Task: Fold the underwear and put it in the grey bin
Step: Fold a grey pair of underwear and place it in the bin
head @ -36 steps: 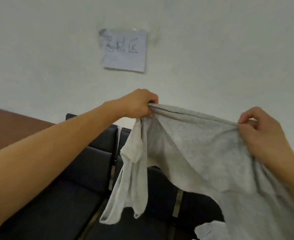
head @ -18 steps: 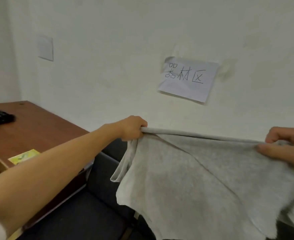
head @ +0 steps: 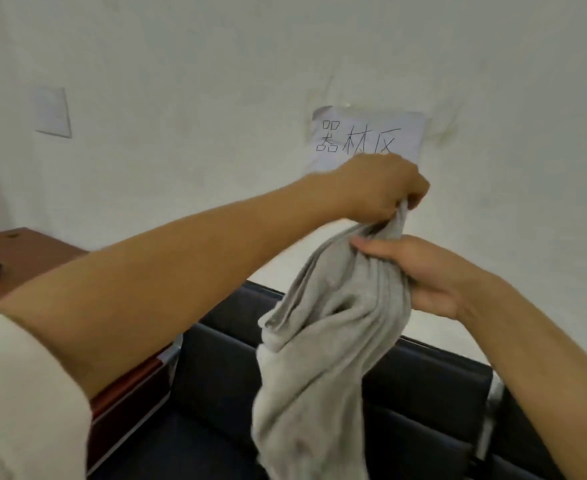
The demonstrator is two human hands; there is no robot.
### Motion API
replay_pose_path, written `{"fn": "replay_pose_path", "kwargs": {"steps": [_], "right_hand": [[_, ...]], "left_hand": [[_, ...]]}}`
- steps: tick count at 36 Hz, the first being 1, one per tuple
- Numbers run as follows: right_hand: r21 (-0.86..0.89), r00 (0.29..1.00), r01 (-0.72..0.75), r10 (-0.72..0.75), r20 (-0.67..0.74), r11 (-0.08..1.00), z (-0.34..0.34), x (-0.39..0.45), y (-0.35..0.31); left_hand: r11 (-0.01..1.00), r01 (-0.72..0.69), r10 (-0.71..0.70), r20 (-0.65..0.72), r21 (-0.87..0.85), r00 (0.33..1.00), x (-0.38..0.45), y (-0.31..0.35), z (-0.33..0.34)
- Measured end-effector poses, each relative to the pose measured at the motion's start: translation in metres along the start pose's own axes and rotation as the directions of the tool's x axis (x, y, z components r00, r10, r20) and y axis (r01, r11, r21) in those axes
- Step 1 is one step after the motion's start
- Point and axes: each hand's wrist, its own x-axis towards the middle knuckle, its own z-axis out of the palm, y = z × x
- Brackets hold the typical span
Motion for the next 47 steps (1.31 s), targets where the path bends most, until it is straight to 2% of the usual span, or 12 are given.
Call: {"fn": "replay_pose_path", "kwargs": {"steps": [3, 4, 6, 8, 11, 16, 20, 28, 32, 39, 44, 47], "right_hand": [[0.241, 0.996, 0.041, -0.059, 0.067, 0.970, -0.006, 0.006, 0.004], [0.298, 0.993, 0.050, -0.078, 0.085, 0.953, -0.008, 0.009, 0.006], [0.418, 0.986, 0.073, -0.129, 0.106, 0.905, -0.014, 0.011, 0.009], [0.508, 0.981, 0.111, -0.177, 0.083, 0.854, -0.020, 0.013, 0.009], [0.598, 0.973, 0.195, -0.231, -0.017, 0.778, -0.030, 0.018, 0.000], [0.566, 0.922, 0.369, -0.369, -0.121, 0.737, -0.042, 0.031, -0.026], [0.503, 0.890, 0.451, -0.411, -0.196, 0.737, -0.051, 0.045, -0.042], [0.472, 0.897, 0.441, -0.385, -0.216, 0.764, -0.080, 0.055, -0.049], [0.538, 0.899, 0.432, -0.391, -0.197, 0.723, -0.107, 0.054, -0.050], [0.599, 0.887, 0.460, -0.361, -0.287, 0.655, -0.161, 0.053, -0.030], [0.508, 0.896, 0.423, -0.264, -0.357, 0.750, -0.198, 0.055, 0.002], [0.437, 0.892, 0.363, -0.172, -0.418, 0.823, -0.219, 0.057, 0.023]], "left_hand": [[0.946, 0.227, -0.240, -0.033, -0.231, 0.970, 0.002, -0.011, 0.033], [0.849, 0.329, -0.352, 0.022, -0.414, 0.936, -0.002, -0.020, 0.039], [0.489, 0.461, -0.429, 0.256, -0.740, 0.866, -0.016, -0.039, 0.047], [0.115, 0.529, -0.288, 0.482, -0.840, 0.828, -0.042, -0.057, 0.066], [-0.150, 0.572, -0.056, 0.584, -0.807, 0.809, -0.081, -0.074, 0.121], [-0.128, 0.624, 0.270, 0.579, -0.771, 0.770, -0.109, -0.045, 0.189], [-0.285, 0.518, 0.410, 0.386, -0.807, 0.826, -0.097, -0.011, 0.211], [-0.421, 0.204, -0.095, 0.267, -0.884, 0.959, -0.045, 0.002, 0.196], [-0.536, 0.114, -0.351, 0.343, -0.837, 0.871, -0.024, -0.011, 0.203], [-0.712, 0.121, -0.359, 0.506, -0.692, 0.784, -0.019, -0.031, 0.199], [-0.743, 0.167, -0.447, 0.667, -0.648, 0.596, -0.014, -0.048, 0.186], [-0.752, 0.195, -0.441, 0.701, -0.630, 0.560, -0.015, -0.058, 0.180]]}}
